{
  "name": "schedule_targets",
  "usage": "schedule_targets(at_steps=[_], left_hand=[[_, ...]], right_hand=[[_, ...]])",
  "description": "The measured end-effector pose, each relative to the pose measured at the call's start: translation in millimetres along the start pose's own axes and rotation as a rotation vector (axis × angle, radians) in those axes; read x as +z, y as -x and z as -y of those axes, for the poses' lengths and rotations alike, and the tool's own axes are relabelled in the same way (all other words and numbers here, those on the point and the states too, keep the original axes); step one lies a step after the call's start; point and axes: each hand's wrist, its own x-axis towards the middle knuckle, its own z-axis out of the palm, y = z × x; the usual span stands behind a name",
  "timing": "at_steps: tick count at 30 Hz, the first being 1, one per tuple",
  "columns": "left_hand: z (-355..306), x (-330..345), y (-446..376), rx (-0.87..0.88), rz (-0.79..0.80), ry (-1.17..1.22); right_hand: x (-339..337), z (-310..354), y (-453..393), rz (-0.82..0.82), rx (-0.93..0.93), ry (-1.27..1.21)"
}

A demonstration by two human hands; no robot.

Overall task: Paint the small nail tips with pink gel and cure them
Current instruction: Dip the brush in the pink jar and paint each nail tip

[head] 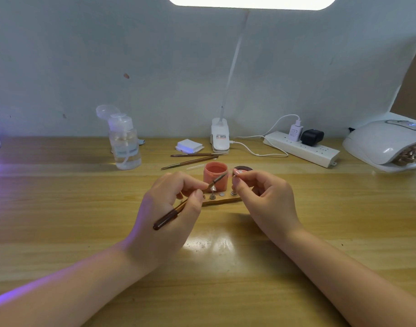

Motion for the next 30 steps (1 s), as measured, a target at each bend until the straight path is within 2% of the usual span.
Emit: schedule_targets(at_steps=[8, 14, 19, 25, 30], left_hand=[[1.0, 0.8, -0.4, 0.020, 0.014, -0.062], [-2.4, -1.4, -2.7, -0.036, -0.047, 0.037], [-2.8, -3.1, -6.5, -0.079, -0.058, 0.137], [0.7, -6.5, -49.8, -0.274, -0.043, 0.025], [-3.3, -6.1, -105.6, -0.454, 0.088, -0.191]], right_hand=[[-1.0, -2.5, -0.6, -0.025, -0.025, 0.014], [-4.6, -3.8, -2.3, -0.096, -0.196, 0.172], [-5.4, -5.0, -2.7, -0.111, -0.217, 0.204], [0.0, -5.8, -2.2, -0.089, -0.161, 0.182], [-0.3, -8.7, -4.6, -0.071, -0.113, 0.141]])
